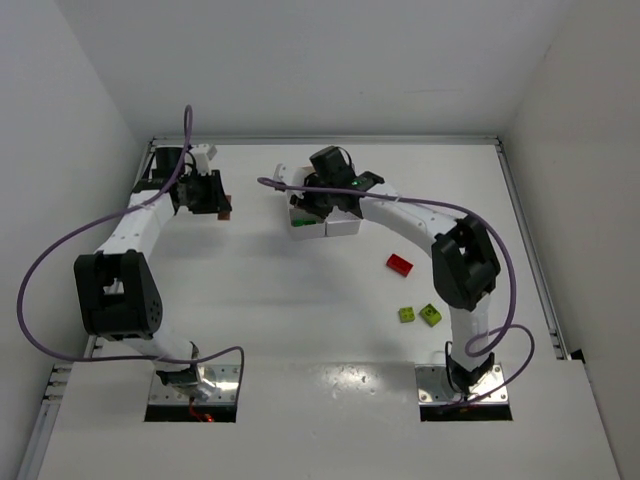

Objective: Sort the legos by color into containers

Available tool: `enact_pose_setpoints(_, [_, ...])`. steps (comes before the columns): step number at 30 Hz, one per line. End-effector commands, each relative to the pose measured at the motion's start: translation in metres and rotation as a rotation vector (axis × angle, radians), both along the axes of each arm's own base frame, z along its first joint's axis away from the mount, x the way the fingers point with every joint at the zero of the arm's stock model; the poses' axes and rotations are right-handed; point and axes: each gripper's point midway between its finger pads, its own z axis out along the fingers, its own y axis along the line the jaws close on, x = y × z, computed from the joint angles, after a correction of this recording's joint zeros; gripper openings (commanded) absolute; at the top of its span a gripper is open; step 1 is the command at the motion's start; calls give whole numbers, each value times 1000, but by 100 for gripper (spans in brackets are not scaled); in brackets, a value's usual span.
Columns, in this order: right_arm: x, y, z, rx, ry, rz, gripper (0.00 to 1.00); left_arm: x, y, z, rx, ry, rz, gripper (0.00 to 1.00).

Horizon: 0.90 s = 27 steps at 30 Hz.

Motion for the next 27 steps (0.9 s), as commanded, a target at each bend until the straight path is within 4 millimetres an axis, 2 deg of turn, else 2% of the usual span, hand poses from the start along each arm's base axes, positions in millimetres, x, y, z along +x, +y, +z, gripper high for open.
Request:
enact_pose_setpoints(1, [34,-1,18,20,-94,-5,4,18,-10,22,-26,-80,-17,0])
enact_pose_setpoints(3, [42,-3,17,15,-101,-10,4,17,-14,22,-26,-80,-26,0])
enact_pose_setpoints(4, [46,-1,23,23,-125,-4,4,17,-14,22,-26,-80,-26,0])
enact_pose_setpoints(5, [49,-5,15,14,-113,-12,4,18,-14,19,-27,-71,-26,0])
enact_pose_setpoints(7, [56,-1,19,20,-135,-6,4,20,-14,22,-26,-80,-26,0])
enact_pose_setpoints(14, [70,3,6,14,-128,-15,6,20,-14,19,-27,-71,-26,0])
enact_pose_setpoints(15, [71,3,-1,7,-118,-15,8,20,-14,19,-27,-71,-26,0])
enact_pose_setpoints(16, [72,4,3,12,-126,-15,10,20,-14,19,-27,-71,-26,0])
enact_pose_setpoints(20, [72,4,-3,7,-118,-15,19,20,-14,19,-27,-71,-26,0])
enact_pose_setpoints(22, [66,8,-5,3,-114,7,24,20,-14,19,-27,-71,-26,0])
enact_pose_setpoints(23, [65,7,3,11,-125,7,26,20,-14,19,-27,-71,-26,0])
enact_pose_setpoints(24, [60,4,-10,-6,-100,8,29,20,-15,19,-33,-71,-33,0])
enact_pose_setpoints(27, [54,-1,-10,-12,-104,14,37,22,-19,17,-34,-71,-42,0])
